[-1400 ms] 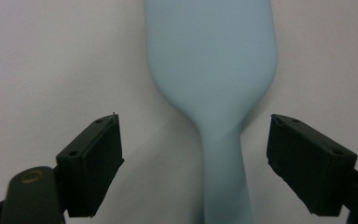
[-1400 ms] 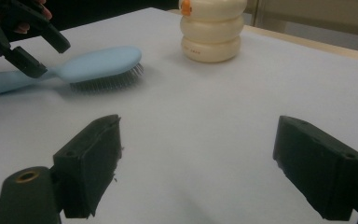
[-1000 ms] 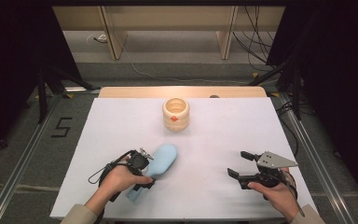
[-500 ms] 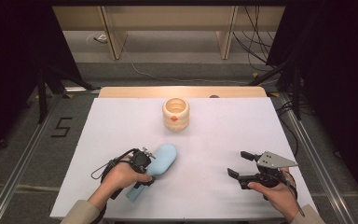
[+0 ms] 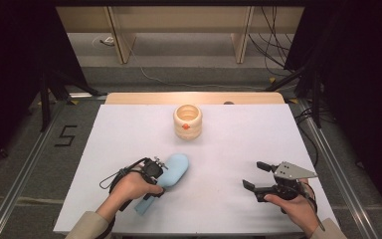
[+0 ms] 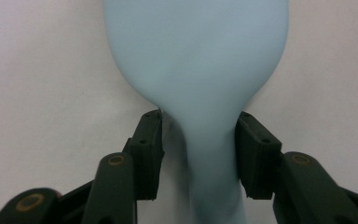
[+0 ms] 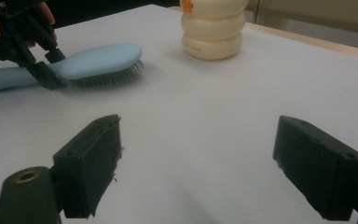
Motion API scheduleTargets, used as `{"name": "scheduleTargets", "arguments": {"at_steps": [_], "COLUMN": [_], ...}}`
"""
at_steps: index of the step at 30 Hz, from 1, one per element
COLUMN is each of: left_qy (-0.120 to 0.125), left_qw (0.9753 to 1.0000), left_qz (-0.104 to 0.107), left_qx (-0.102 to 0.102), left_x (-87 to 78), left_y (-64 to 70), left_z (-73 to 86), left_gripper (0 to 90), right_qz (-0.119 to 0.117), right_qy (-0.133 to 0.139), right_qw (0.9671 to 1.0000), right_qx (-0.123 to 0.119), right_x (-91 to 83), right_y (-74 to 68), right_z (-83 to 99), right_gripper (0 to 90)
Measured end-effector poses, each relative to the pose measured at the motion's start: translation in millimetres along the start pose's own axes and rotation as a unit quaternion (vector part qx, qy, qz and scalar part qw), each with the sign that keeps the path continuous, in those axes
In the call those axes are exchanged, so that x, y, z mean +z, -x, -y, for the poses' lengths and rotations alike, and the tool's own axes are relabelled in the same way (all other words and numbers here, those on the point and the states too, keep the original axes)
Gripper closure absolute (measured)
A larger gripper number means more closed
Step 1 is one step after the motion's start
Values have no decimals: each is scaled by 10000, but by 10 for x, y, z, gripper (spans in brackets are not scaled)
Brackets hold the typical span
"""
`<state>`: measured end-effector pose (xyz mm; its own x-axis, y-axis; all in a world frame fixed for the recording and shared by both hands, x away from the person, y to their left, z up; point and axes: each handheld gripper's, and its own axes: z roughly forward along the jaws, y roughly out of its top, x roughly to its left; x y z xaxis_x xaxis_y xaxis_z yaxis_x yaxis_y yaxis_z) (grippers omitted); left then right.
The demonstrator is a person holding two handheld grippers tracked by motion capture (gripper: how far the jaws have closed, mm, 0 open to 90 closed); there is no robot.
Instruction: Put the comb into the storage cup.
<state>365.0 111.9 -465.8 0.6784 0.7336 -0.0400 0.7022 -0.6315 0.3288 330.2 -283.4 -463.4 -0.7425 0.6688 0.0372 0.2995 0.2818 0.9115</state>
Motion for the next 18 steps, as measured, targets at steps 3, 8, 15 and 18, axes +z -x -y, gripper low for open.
{"name": "scheduleTargets", "arguments": {"at_steps": [3,8,15,18], "left_qy": [-22,-13,-23,-32], "left_qw": [10000,10000,9999,9999], "left_qz": [-5,21,-11,-56], "left_qx": [6,-44,-137,-136], "left_x": [0,1,-4,-5], "left_y": [10,22,26,45], "left_z": [-8,-17,-11,-9], "left_gripper": [580,632,665,675], "right_qz": [-2,-4,-12,-7], "right_qy": [-5,-13,-27,-36], "right_qw": [10000,10000,10000,10000], "right_qx": [1,-5,11,7], "right_x": [1,1,3,3], "right_y": [0,1,4,3], "right_z": [1,1,5,5], "right_gripper": [161,161,161,161]}}
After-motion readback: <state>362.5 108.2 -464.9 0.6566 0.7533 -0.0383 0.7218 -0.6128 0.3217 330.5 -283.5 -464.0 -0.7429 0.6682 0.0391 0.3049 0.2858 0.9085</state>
